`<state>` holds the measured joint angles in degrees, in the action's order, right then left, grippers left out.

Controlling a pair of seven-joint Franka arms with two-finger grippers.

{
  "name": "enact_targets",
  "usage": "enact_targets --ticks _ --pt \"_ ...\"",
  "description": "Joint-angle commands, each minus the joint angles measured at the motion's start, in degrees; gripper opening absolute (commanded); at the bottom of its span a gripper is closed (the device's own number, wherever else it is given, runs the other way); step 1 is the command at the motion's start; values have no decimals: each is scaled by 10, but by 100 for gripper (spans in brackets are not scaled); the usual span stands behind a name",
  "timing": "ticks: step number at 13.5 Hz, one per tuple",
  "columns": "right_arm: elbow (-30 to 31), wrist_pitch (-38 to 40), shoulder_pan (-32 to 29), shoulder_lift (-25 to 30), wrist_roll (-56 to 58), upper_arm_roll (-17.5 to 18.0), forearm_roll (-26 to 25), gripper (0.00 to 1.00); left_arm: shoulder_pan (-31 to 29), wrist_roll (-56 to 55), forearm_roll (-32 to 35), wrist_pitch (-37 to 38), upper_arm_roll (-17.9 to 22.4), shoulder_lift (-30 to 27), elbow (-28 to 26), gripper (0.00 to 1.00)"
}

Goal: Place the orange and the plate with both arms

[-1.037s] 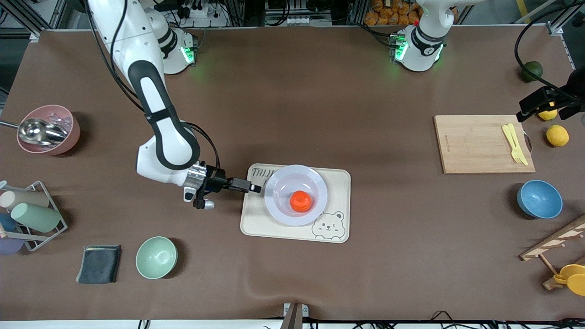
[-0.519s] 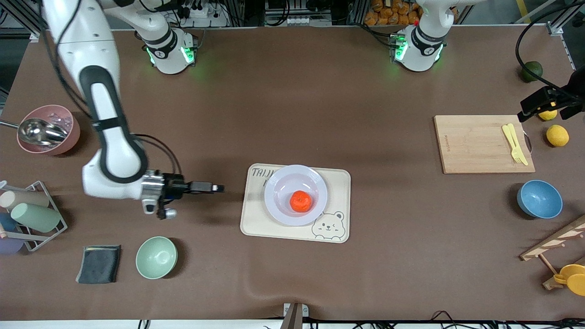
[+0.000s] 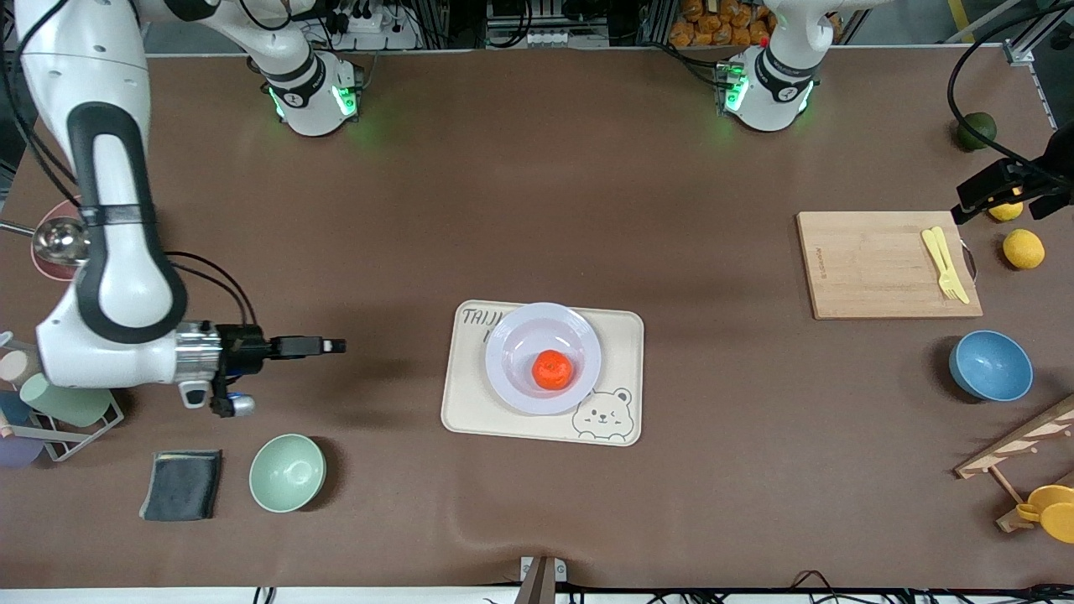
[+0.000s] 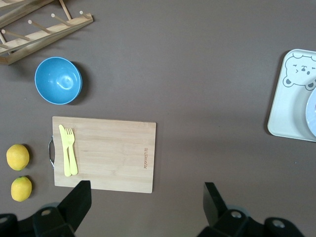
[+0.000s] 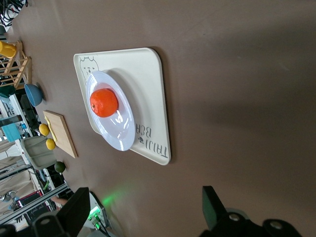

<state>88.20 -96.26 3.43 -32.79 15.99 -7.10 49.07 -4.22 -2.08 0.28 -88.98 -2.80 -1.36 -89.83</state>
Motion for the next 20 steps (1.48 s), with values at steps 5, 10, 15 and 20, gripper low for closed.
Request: enact_targets --ticks 5,10,15,20 --pt "-105 90 -47 6 -45 9 -150 100 2 8 -5 2 -4 1 2 100" --pt "-150 139 -52 70 -68 1 -317 100 -3 11 -5 1 -3 1 14 100" --pt "-145 137 -46 139 -83 1 -418 100 -2 14 -4 2 -3 1 16 100" --pt "-45 79 -49 247 -90 2 -450 100 -2 14 -9 1 -3 1 17 100"
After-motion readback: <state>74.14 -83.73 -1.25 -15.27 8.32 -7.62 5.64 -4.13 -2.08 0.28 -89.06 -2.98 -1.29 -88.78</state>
